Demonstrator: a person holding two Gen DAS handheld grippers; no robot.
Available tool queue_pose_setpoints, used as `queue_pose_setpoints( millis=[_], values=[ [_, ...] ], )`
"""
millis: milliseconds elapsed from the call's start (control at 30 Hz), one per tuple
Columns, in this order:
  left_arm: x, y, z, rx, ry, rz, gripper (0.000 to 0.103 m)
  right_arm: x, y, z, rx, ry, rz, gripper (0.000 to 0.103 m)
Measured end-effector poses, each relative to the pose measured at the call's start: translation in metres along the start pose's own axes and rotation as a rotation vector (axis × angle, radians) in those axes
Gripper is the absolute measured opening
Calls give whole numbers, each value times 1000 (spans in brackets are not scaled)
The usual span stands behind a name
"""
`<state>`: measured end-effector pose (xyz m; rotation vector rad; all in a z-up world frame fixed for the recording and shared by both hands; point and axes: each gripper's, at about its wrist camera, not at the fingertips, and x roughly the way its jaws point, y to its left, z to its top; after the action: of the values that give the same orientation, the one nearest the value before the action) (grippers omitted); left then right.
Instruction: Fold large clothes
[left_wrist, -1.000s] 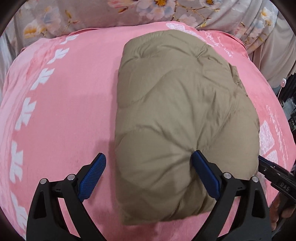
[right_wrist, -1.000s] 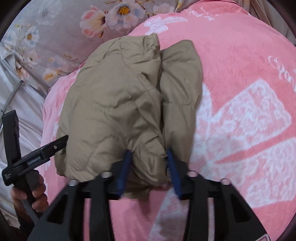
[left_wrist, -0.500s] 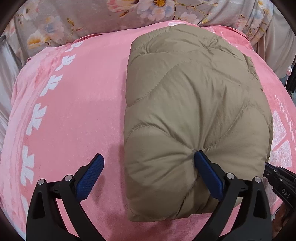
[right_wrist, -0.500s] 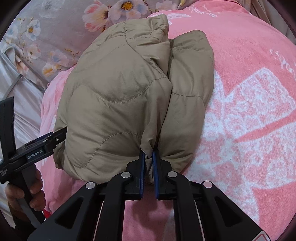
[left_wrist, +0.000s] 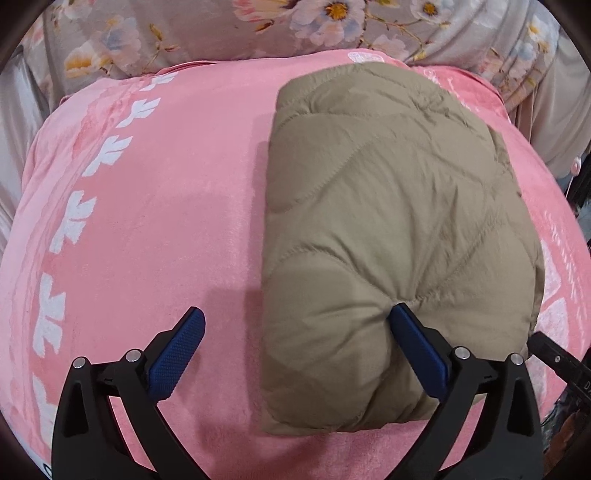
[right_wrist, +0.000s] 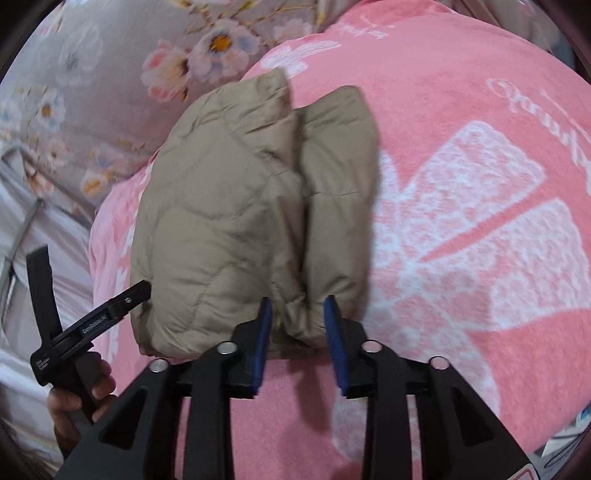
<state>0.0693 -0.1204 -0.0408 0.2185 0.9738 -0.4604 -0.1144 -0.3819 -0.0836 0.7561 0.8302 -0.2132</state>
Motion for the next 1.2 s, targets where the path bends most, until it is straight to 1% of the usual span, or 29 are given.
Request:
queue_pose_setpoints(
  millis=[33,100,167,233,300,367,500,533,667,800,867,933,967,1000,1033,1100,1133,1200],
  values=[
    [-1,5,3,-24,3,-17,98,-1,-6,1,15,6,-2,42],
    [-1,17,9,-81,16,-66,98,4,-19,2,62,30,21,46],
    [3,25,13,-122,33,-100,98,12,-31,0,122,76,86,47],
    [8,29,16,-151,59,-146,98,25,-30,-4,153,120,149,47],
    [13,30,17,-169,82,-194,98,36,-22,-8,150,152,182,47],
    [18,28,17,-169,98,-226,98,43,-21,-10,168,156,203,47],
    [23,17,19,-136,95,-242,98,57,-26,-8,239,159,290,51],
    [24,14,19,-131,93,-247,98,61,-25,-7,243,156,301,52],
    [34,3,27,-119,87,-270,98,69,-20,0,240,128,317,54],
    [40,-3,36,-113,60,-246,98,77,-15,6,220,79,331,55],
    [41,-6,39,-97,52,-235,98,81,-11,9,197,61,330,51],
    [40,-8,42,-86,41,-232,98,83,-11,11,190,44,351,32],
    [39,-10,42,-71,27,-223,95,81,-14,9,183,37,346,27],
    [37,-12,43,-53,14,-214,90,80,-8,11,149,19,326,21],
    [35,-12,44,-40,4,-206,88,80,-1,14,117,2,306,17],
    [32,-14,47,-11,-21,-186,73,79,12,20,45,-33,247,15],
    [30,-14,50,-2,-34,-180,70,78,20,23,6,-56,216,15],
    [30,-12,59,11,-50,-182,59,81,32,29,-51,-91,169,14]
  ],
)
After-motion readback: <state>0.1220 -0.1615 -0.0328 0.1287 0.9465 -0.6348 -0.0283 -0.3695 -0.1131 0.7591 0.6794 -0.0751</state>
